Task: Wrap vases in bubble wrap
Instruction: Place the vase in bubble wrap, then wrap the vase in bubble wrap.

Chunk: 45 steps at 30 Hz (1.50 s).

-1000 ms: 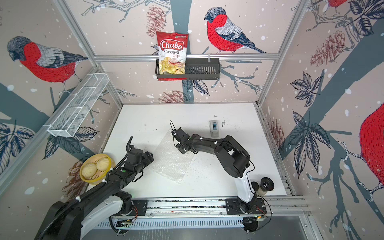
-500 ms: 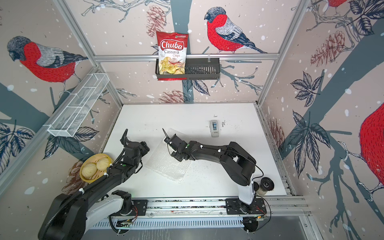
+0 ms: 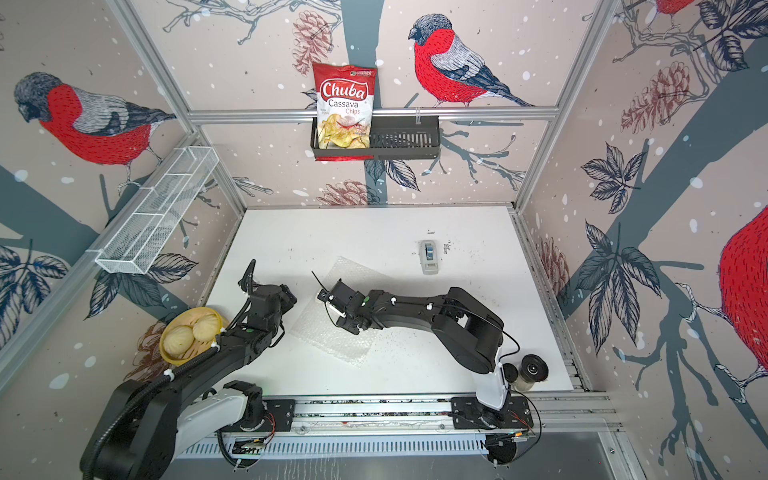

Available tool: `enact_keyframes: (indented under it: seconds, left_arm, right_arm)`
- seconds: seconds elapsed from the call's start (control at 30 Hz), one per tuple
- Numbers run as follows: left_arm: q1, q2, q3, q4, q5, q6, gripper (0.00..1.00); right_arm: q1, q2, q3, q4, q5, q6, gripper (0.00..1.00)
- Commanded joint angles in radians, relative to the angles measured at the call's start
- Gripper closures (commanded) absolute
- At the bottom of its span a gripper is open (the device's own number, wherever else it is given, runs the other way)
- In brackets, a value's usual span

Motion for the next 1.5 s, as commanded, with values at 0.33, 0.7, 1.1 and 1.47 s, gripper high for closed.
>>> enact_keyframes:
  seconds: [0.33, 0.7, 1.1, 1.47]
  left_arm:
    - [0.002, -0.006, 0.003, 0.019, -0.017, 0.010, 0.23]
    - [0.002, 0.006, 0.014, 0.012, 0.001, 0.007, 0.23]
    - [0.004, -0.006, 0.016, -0.038, -0.082, -0.024, 0.23]
    - [0.011, -0.056, 0.008, -0.106, -0.164, -0.085, 0.23]
  right_arm:
    - [0.002, 0.009, -0.025, 0.035, -0.005, 0.031, 0.28]
    - [0.002, -0.028, -0.036, 0.039, 0.016, 0.057, 0.01]
    - [0.107, -0.160, -0.011, 0.000, 0.100, 0.090, 0.04]
    - [0.229, -0.013, -0.025, 0.092, 0.001, 0.132, 0.29]
